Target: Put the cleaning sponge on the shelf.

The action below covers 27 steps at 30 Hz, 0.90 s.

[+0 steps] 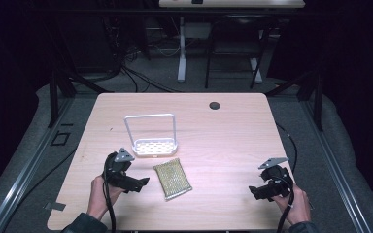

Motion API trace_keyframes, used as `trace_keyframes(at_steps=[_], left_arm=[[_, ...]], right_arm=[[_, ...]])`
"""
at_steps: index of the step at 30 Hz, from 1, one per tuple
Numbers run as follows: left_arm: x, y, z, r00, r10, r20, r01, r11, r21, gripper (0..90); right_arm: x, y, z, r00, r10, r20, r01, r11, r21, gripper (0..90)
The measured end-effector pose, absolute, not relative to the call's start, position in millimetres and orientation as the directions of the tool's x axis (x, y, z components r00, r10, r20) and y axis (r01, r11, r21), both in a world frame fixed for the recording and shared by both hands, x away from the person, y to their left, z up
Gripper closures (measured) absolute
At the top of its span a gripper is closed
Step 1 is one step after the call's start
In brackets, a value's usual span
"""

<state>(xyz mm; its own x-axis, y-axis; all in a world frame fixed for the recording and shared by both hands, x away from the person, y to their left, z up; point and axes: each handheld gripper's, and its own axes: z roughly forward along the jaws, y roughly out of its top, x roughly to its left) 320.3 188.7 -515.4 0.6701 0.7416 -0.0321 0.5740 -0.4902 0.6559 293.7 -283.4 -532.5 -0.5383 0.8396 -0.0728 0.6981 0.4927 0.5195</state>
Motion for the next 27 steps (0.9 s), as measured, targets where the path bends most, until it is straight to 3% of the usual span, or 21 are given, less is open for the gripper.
trace_keyframes(at_steps=[19, 27], left_arm=[[334, 156, -521, 0.72, 0.688, -0.096, 0.557, -0.489, 0.672, 0.1], [340, 129, -526, 0.756, 0.651, -0.067, 0.523, -0.54, 0.66, 0.2]], right_arm=[[296, -279, -538, -0.562, 0.824, -0.071, 0.708, 0.524, 0.474, 10.9], [297, -276, -538, -0.565, 0.822, -0.078, 0.706, 0.53, 0.47, 11.1]])
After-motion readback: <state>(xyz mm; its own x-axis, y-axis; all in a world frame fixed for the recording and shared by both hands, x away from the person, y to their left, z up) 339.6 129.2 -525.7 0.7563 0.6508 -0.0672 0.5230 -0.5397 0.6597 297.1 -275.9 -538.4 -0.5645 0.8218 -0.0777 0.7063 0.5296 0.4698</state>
